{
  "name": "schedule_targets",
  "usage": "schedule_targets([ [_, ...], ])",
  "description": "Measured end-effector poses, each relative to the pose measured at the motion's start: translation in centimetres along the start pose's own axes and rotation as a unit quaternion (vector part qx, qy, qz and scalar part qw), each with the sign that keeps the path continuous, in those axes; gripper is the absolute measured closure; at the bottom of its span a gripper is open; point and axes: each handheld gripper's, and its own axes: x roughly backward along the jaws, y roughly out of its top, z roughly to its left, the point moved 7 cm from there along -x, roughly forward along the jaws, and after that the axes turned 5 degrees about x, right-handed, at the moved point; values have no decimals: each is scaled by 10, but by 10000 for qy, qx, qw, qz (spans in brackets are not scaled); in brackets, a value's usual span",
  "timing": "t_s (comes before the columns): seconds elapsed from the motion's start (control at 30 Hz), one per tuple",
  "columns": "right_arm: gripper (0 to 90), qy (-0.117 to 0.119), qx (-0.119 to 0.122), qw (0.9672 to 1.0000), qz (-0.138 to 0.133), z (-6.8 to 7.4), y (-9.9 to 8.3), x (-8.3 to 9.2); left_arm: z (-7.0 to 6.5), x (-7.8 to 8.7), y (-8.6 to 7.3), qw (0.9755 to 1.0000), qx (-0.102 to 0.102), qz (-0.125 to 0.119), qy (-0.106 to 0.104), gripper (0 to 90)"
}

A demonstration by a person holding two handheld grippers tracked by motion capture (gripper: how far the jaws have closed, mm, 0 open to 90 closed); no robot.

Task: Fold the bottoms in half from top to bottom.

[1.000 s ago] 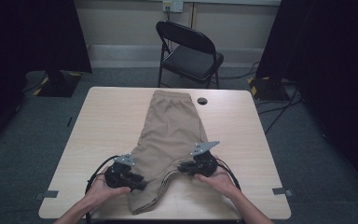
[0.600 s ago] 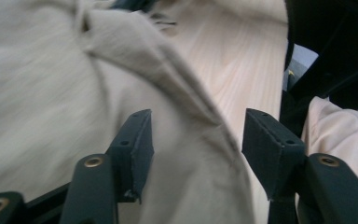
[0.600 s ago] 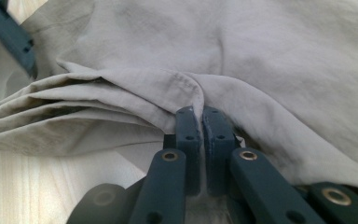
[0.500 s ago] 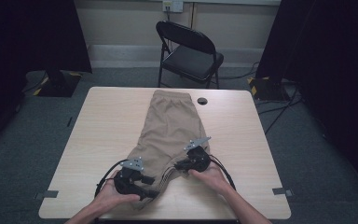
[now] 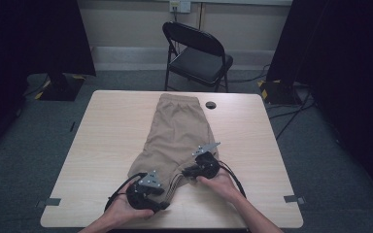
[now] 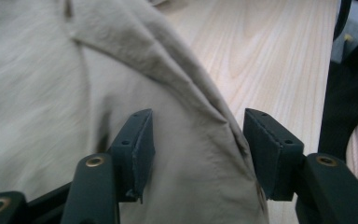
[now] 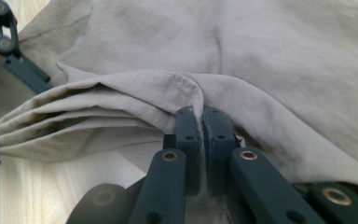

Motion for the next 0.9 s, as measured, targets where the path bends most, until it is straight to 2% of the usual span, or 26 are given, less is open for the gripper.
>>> schedule_targets([
  [0.07,867,-6,-30,10000,16,-2,-1,2,10,4,-4,9998,109,18,176,504],
  [0.13,867,-4,-43,10000,24,-2,-2,3,13,6,-4,9999,118,34,108,625],
  [0.17,867,5,-51,10000,23,-2,-3,4,15,7,-5,9998,174,19,-12,625],
  [0.2,867,5,-38,10000,12,-2,-4,6,18,8,-5,9997,224,-15,-59,730],
  [0.23,867,15,-24,10000,19,-1,-4,7,20,10,-5,9996,264,-36,-134,797],
  [0.27,866,30,3,10000,34,-1,-5,8,22,14,-3,9986,364,-115,-363,850],
  [0.3,866,50,2,10000,38,0,-5,10,22,14,-3,9986,364,-115,-363,874],
  [0.4,866,110,-20,9999,18,1,-5,15,20,28,4,9956,402,-409,-735,885],
  [0.43,866,182,-41,9998,-8,2,-5,19,22,33,6,9946,441,-516,-786,886],
  [0.47,865,260,-38,9996,-98,4,-5,26,27,37,8,9950,462,-534,-711,887],
  [0.5,865,260,-38,9996,-98,4,-5,26,27,37,8,9950,462,-534,-711,888],
  [0.53,865,365,-30,9991,-220,5,-3,33,31,40,10,9944,509,-569,-729,888],
  [0.63,864,401,-37,9986,-334,4,-2,38,42,42,19,9924,609,-684,-818,888],
  [0.67,864,419,-94,9981,-434,1,0,42,52,42,24,9920,668,-705,-811,888],
  [0.7,864,419,-94,9981,-434,1,0,42,52,42,24,9920,668,-705,-811,888],
  [0.77,863,369,-185,9980,-469,-6,0,42,62,38,28,9900,782,-777,-883,888],
  [0.8,863,369,-185,9980,-469,-6,0,42,67,34,27,9903,818,-696,-883,888],
  [0.83,862,314,-259,9983,-424,-12,-2,38,80,24,26,9920,858,-554,-740,888],
  [0.87,861,263,-298,9986,-353,-14,-4,35,85,21,26,9905,990,-549,-785,887],
  [0.9,861,263,-298,9986,-353,-14,-4,35,85,21,26,9905,990,-549,-785,887],
])
